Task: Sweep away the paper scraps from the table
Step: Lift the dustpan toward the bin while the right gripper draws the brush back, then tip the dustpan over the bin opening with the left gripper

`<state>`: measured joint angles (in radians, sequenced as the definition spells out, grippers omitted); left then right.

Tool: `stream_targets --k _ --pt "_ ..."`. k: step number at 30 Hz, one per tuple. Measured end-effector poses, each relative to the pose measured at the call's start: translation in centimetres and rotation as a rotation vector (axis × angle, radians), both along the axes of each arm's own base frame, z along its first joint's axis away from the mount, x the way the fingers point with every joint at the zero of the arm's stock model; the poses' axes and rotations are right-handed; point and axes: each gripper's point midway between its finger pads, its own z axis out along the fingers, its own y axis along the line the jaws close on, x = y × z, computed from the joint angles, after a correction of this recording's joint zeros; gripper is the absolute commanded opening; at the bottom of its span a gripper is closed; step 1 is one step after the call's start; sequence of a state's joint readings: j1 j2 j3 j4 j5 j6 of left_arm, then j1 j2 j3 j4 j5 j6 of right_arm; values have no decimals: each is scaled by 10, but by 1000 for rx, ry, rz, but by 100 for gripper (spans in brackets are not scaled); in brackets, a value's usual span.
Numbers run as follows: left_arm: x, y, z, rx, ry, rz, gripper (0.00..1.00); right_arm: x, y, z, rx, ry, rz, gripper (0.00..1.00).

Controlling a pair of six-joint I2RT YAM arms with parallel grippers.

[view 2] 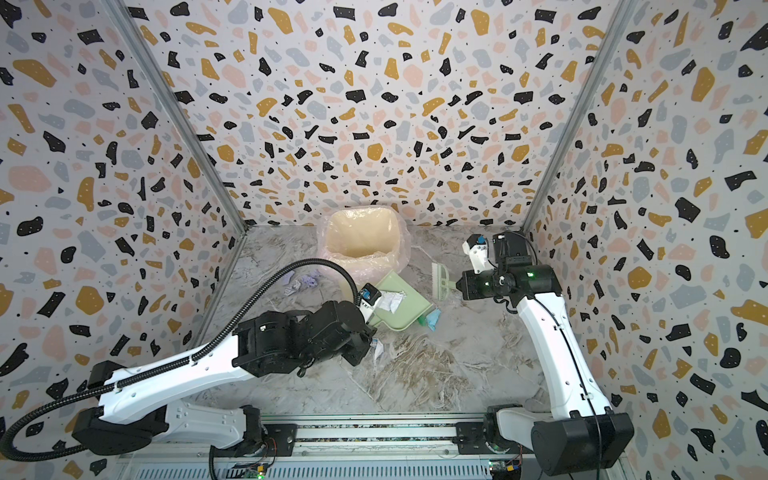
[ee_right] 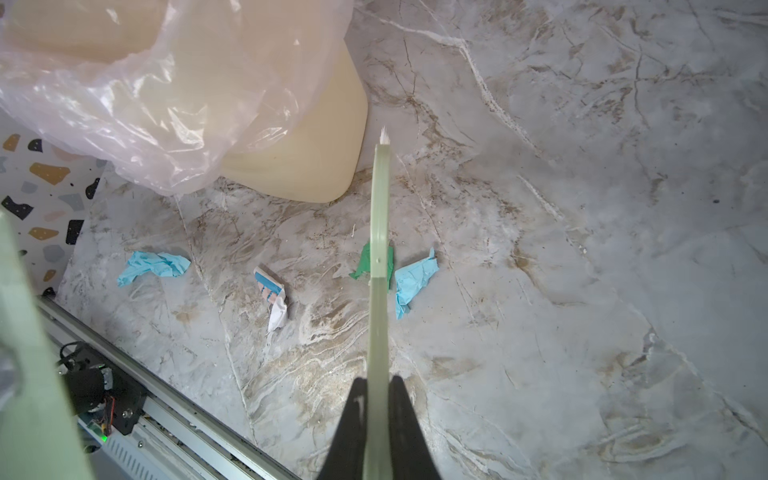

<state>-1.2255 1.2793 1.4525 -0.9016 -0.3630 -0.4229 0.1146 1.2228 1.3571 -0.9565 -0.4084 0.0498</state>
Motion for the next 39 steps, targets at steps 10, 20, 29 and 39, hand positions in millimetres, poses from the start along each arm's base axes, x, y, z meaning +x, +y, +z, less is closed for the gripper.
stream_targets --k 10,20,29,39 --pt "52 73 42 76 -50 227 0 4 -12 -4 71 23 -74 0" --pt "102 140 68 186 -128 409 0 2 -12 -12 123 45 -88 0" --pt "147 164 66 362 -160 438 0 1 -10 -8 140 32 -79 0" --pt "187 148 61 538 -223 305 0 -2 -7 -7 134 31 -69 0"
